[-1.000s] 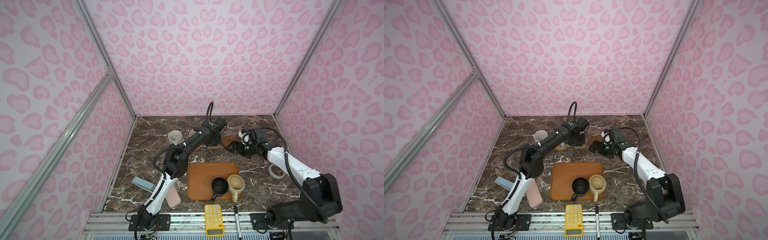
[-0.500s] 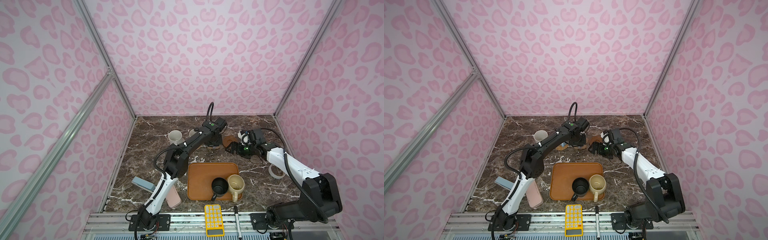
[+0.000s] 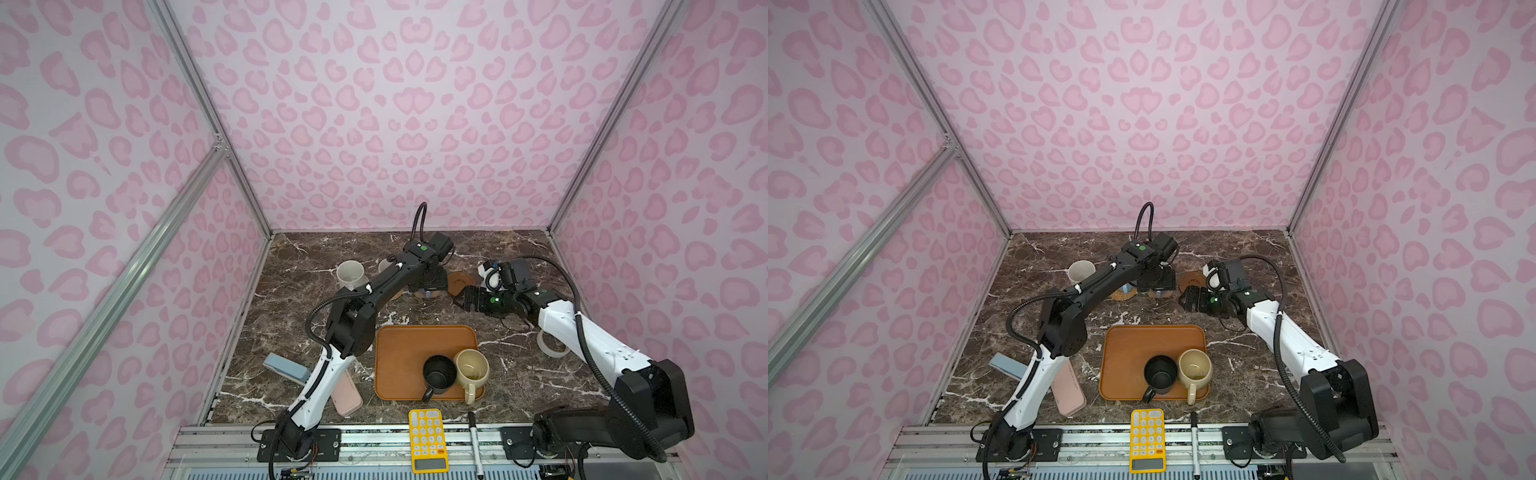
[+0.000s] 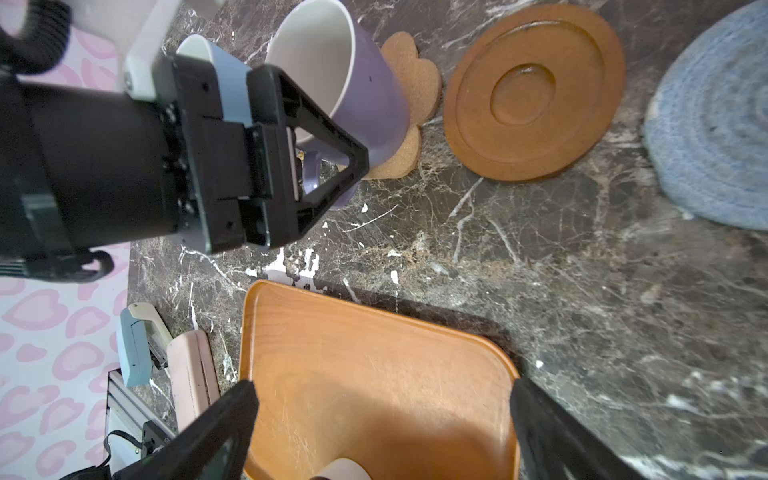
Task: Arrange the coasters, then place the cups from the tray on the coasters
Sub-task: 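Lower the lavender mug onto the cork paw coaster and open the left gripper, then move the right gripper into the black mug while the left gripper withdraws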
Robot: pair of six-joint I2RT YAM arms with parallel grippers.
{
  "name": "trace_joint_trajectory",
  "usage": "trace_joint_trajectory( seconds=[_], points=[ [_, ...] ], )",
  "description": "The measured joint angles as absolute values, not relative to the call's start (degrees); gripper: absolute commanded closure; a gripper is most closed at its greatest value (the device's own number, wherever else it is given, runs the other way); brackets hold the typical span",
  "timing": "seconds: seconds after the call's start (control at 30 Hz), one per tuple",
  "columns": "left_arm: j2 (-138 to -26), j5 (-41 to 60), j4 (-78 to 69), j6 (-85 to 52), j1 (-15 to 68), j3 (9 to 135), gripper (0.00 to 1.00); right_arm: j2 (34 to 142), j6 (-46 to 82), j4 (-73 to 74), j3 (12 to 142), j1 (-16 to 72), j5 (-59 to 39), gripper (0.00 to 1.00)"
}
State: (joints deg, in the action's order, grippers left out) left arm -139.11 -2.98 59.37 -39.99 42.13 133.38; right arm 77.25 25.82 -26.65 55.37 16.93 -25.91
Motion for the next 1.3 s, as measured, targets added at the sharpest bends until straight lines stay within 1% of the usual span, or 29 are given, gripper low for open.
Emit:
trace_joint_trajectory(
  seconds=[0.3, 0.4, 0.53, 0.67, 0.87, 1.03, 1.3],
  points=[
    [-133.3, -3.2, 58.7, -39.5, 43.5, 132.4, 0.03, 72.1, 24.1, -30.6, 55.4, 17.3, -21.4, 0.02],
    [-128.6, -3.6, 58.8, -39.5, 43.8, 130.4, 0.03, 69.7, 22.8, -33.1, 55.5, 18.4, -20.1, 0.03],
    [-117.9, -3.6, 58.8, -39.4, 44.0, 125.1, 0.03, 66.3, 22.1, -37.8, 56.6, 22.4, -16.7, 0.03],
    [-107.6, -3.4, 57.2, -39.0, 43.9, 117.8, 0.03, 63.0, 22.6, -42.9, 58.0, 30.0, -11.9, 0.05],
    [-98.3, -1.3, 56.0, -39.0, 43.9, 107.0, 0.03, 60.8, 28.7, -49.7, 59.1, 42.0, -4.7, 0.06],
    [-92.2, 1.2, 55.1, -39.1, 43.8, 100.0, 0.03, 61.5, 34.1, -54.3, 60.1, 53.1, 0.8, 0.11],
    [-81.6, 4.8, 52.1, -42.5, 43.9, 85.8, 0.02, 63.4, 46.8, -57.3, 60.3, 72.7, 10.8, 0.16]
  ],
)
